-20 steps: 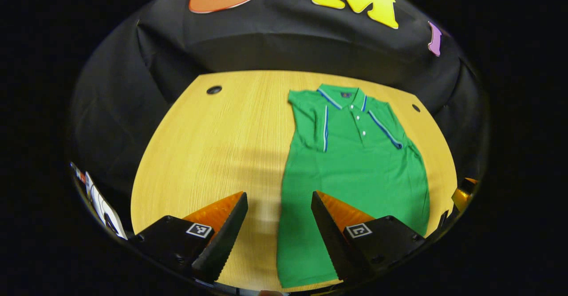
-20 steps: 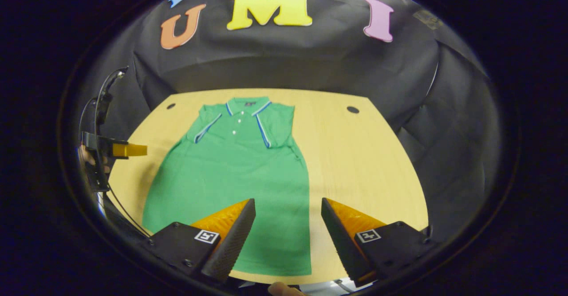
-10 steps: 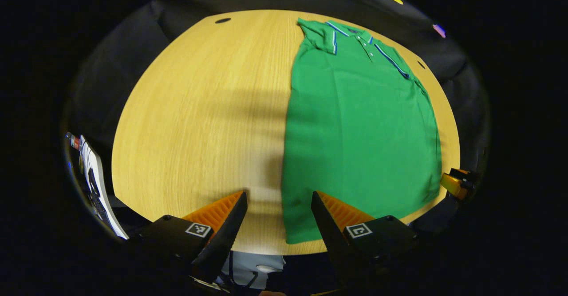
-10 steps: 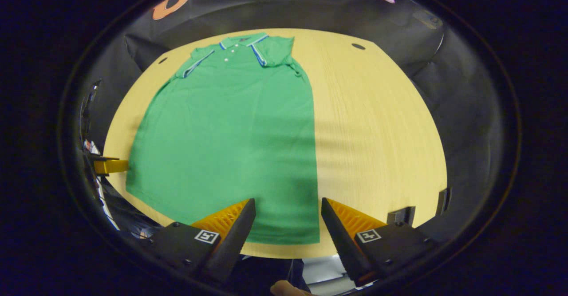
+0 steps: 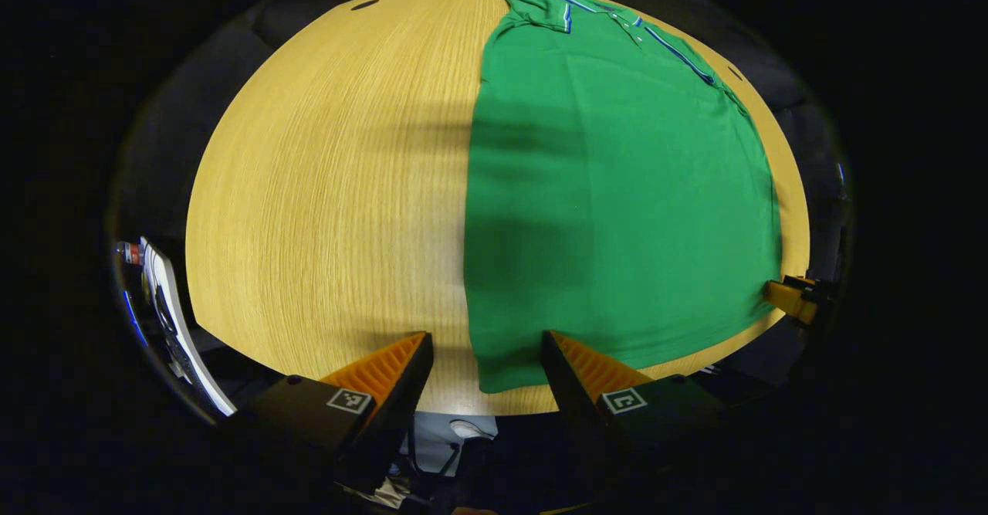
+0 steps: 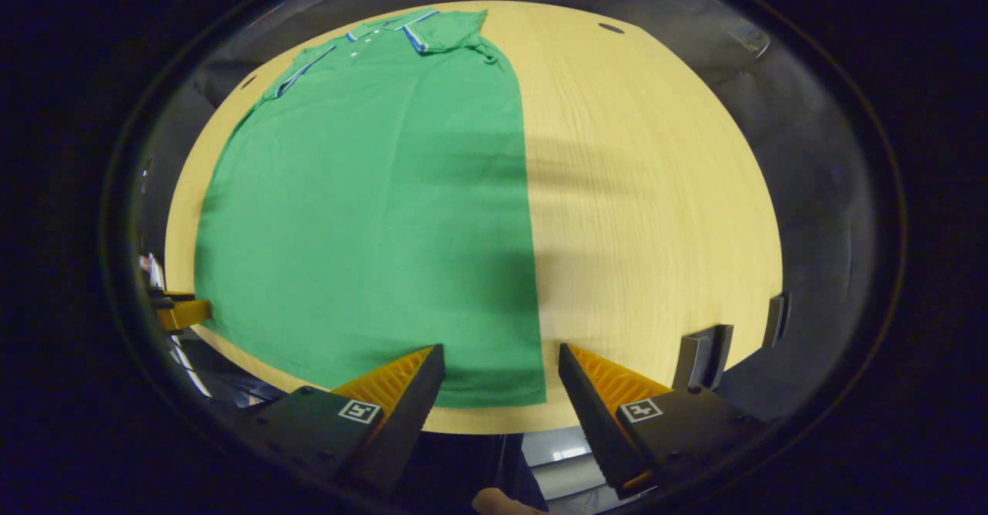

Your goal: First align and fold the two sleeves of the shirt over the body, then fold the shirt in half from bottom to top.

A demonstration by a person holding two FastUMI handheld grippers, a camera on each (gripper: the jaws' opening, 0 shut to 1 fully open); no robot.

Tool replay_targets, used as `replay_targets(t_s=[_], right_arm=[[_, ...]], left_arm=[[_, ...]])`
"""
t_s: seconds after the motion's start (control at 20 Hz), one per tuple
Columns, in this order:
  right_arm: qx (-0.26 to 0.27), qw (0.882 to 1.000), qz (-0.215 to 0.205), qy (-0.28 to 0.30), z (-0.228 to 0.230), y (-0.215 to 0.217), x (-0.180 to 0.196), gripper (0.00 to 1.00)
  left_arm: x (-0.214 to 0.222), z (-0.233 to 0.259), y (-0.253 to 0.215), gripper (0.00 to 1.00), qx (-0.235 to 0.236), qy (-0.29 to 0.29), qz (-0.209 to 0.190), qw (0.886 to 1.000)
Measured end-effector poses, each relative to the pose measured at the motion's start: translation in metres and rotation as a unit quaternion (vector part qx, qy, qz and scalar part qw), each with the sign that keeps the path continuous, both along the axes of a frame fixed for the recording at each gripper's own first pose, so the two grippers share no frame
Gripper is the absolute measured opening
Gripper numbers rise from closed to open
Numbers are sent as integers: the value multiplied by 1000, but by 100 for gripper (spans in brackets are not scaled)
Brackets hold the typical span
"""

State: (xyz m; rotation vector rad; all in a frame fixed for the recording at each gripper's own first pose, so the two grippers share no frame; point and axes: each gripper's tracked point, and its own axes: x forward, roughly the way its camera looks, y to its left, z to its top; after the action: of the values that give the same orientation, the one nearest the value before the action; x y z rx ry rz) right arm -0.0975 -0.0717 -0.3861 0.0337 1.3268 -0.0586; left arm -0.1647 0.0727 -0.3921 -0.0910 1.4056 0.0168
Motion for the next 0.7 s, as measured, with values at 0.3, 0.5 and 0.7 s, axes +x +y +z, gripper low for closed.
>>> replay_targets(t_s=[0.3, 0.5, 0.7], right_arm=[[17, 998, 0, 52, -3, 0, 1, 95], [18, 997, 3, 79, -2, 3, -1, 88], [17, 996, 10, 85, 0, 8, 2, 85]], left_arm=[[4, -1, -3, 94, -4, 61, -3, 998], [6, -3, -6, 94, -2, 59, 0, 998], [9, 1, -12, 85, -2, 63, -20, 998]])
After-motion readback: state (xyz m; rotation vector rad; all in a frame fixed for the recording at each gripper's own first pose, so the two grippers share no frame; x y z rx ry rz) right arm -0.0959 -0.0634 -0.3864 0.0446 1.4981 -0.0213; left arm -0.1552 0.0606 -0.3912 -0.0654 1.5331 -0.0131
